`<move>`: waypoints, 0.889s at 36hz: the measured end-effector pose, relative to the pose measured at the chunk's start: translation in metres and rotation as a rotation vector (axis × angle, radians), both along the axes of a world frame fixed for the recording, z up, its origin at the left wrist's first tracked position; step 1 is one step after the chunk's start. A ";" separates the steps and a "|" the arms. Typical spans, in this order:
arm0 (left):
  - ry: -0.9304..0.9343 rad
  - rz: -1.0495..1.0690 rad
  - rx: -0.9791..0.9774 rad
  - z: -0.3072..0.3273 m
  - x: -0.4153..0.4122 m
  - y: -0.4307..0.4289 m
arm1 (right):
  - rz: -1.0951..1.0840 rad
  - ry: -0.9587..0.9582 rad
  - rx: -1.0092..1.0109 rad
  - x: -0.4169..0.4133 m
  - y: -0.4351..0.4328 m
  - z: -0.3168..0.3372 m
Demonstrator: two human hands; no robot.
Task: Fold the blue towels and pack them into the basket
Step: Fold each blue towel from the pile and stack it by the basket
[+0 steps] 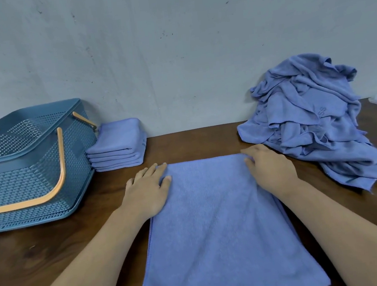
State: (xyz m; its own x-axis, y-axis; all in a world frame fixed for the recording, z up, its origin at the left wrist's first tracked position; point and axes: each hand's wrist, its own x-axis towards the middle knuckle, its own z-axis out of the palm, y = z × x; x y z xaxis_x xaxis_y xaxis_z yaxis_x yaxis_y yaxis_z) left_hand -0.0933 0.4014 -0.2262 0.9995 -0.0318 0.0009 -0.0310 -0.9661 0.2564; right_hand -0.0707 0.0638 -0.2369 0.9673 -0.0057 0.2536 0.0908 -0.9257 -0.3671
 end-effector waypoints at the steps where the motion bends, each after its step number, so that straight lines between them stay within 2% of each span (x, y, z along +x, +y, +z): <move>1: -0.037 0.007 -0.005 0.000 -0.003 0.000 | -0.008 -0.023 0.011 -0.002 -0.002 0.003; 5: -0.274 -0.015 0.005 0.009 -0.025 -0.012 | -0.037 -0.174 0.085 -0.016 -0.013 0.019; 8: -0.231 -0.213 -0.032 0.010 -0.050 -0.034 | 0.059 -0.182 0.267 -0.030 -0.009 0.027; 11: -0.115 -0.333 -0.031 -0.002 -0.069 -0.052 | 0.279 -0.181 0.294 -0.051 0.017 0.027; 15: -0.017 -0.320 -0.030 -0.009 -0.070 -0.053 | 0.536 -0.021 0.115 -0.093 0.058 0.007; 18: 0.002 -0.325 0.023 -0.010 -0.069 -0.052 | 0.520 0.045 -0.134 -0.105 0.056 -0.002; 20: 0.015 -0.317 0.044 -0.010 -0.070 -0.053 | 0.488 0.089 -0.221 -0.103 0.046 0.000; 25: 0.051 -0.298 0.059 -0.010 -0.072 -0.055 | 0.458 0.231 -0.299 -0.104 0.033 0.006; 32: 0.051 -0.283 0.061 -0.008 -0.074 -0.054 | 0.340 0.286 -0.334 -0.112 0.022 0.015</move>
State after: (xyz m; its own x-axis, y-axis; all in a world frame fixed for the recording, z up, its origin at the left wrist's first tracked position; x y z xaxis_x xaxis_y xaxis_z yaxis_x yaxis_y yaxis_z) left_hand -0.1676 0.3472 -0.2345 0.9494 -0.3082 -0.0598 -0.2904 -0.9345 0.2058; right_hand -0.1829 0.0854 -0.2223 0.9313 0.3544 -0.0845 0.3446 -0.9320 -0.1122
